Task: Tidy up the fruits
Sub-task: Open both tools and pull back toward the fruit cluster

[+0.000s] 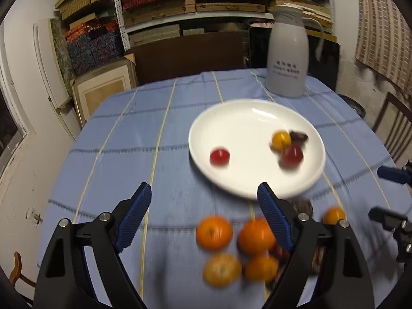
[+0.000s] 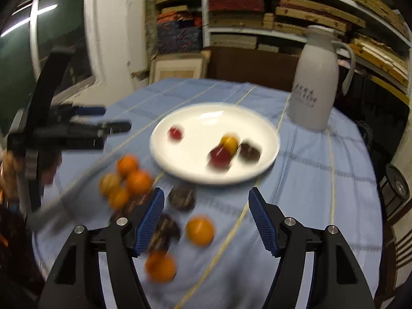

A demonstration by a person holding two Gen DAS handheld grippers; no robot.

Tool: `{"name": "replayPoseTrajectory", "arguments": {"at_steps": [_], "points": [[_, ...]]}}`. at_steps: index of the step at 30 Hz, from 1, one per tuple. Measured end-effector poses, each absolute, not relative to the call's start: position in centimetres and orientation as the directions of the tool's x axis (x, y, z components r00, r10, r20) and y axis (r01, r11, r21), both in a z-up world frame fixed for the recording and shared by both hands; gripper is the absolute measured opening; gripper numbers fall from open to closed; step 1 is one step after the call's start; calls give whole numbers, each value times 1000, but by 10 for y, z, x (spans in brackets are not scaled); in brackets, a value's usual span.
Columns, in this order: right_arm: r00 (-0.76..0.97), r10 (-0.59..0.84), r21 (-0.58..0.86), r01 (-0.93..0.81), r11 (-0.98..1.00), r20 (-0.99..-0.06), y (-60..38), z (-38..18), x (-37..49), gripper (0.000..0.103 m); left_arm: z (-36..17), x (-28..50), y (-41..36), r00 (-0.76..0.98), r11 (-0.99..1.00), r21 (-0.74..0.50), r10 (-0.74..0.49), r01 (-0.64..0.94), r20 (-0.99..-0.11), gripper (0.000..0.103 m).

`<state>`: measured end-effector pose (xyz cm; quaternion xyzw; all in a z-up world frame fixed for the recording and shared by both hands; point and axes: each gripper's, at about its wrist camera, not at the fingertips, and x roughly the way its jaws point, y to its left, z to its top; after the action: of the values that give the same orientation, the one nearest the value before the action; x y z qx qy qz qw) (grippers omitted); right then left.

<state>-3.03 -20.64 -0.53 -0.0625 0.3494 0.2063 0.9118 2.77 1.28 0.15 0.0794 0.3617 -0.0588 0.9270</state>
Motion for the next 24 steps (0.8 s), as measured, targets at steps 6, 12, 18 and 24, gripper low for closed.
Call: {"name": "replayPoseTrajectory", "arguments": {"at_steps": [6,12,18,24], "points": [[626,331,-20,-485,874,-706,-191,-30,-80,69,-11,-5,30,714,983,77,-67,168,-697,82],[595,322,-20,-495,869,-736,-182,-48,-87,69,-24,-15,42,695,985,50,-81,167,-714,82],[556,316,-2,-496,868,-769,-171,-62,-74,69,-35,-14,47,678,985,61,-68,164,-732,82],[506,305,11,-503,864,-807,-164,-74,-64,37,-43,-16,49,665,977,84,-70,196,-743,82]]}}
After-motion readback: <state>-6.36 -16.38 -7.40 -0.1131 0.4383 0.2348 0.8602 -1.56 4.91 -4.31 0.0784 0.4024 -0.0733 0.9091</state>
